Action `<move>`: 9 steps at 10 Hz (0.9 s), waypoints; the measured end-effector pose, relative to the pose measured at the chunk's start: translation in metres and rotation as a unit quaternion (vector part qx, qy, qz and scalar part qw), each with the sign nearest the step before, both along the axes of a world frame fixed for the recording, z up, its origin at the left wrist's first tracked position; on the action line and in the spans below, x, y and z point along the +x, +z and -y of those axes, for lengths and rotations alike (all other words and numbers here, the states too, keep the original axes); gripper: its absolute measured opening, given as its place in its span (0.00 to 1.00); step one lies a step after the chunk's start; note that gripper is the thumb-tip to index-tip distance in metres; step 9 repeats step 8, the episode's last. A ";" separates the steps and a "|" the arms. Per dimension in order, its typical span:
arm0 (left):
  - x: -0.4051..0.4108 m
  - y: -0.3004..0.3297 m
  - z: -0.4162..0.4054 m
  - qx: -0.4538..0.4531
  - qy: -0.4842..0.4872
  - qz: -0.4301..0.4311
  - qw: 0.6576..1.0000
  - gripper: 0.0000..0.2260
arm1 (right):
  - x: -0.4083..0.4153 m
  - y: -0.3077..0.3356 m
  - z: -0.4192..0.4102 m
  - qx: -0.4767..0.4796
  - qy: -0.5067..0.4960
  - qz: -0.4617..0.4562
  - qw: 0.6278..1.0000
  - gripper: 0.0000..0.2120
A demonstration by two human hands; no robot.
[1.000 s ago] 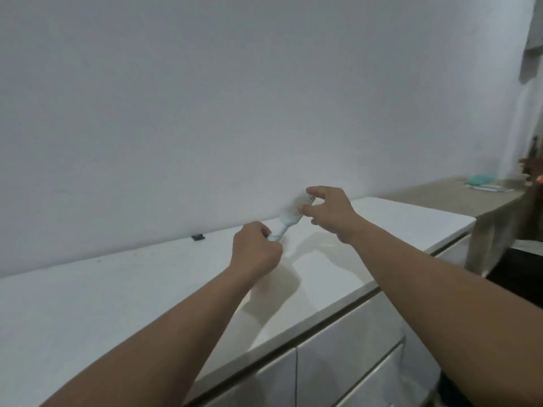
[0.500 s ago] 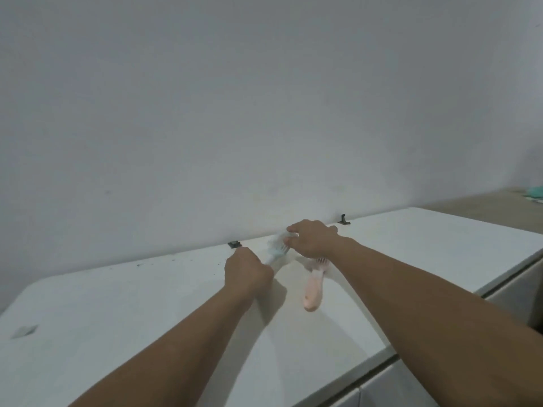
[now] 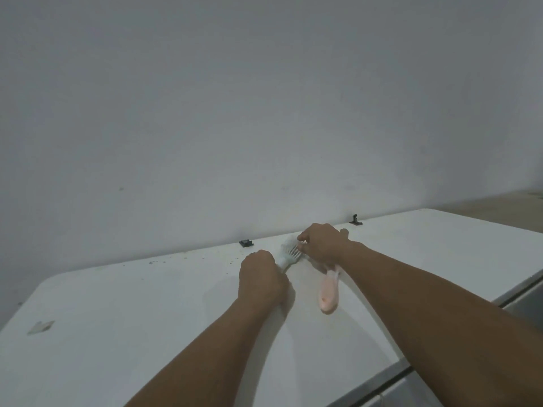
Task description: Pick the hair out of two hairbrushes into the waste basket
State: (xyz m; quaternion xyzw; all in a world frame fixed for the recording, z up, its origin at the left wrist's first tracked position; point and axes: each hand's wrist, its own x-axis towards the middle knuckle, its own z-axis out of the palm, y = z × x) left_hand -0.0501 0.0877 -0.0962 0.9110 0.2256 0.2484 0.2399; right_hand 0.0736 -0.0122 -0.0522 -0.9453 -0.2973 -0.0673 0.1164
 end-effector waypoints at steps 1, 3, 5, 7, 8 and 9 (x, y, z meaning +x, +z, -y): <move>0.001 -0.004 -0.002 0.012 0.015 0.004 1.000 0.06 | 0.003 -0.003 0.001 -0.014 0.006 -0.017 1.000 0.14; -0.002 -0.004 0.003 -0.001 0.055 0.000 0.998 0.13 | 0.002 0.004 0.016 0.019 -0.001 -0.006 1.000 0.19; -0.009 -0.002 0.007 -0.002 0.044 -0.007 0.999 0.12 | -0.010 0.014 0.066 0.094 -0.009 -0.011 0.995 0.15; -0.027 0.001 0.019 0.033 0.067 -0.013 0.997 0.22 | -0.039 0.005 0.112 0.101 0.011 0.001 0.995 0.16; -0.041 0.003 0.027 0.034 0.091 -0.006 0.995 0.24 | -0.051 -0.014 0.124 0.109 0.007 -0.018 0.994 0.19; -0.041 0.003 0.027 0.034 0.091 -0.006 0.995 0.24 | -0.051 -0.014 0.124 0.109 0.007 -0.018 0.994 0.19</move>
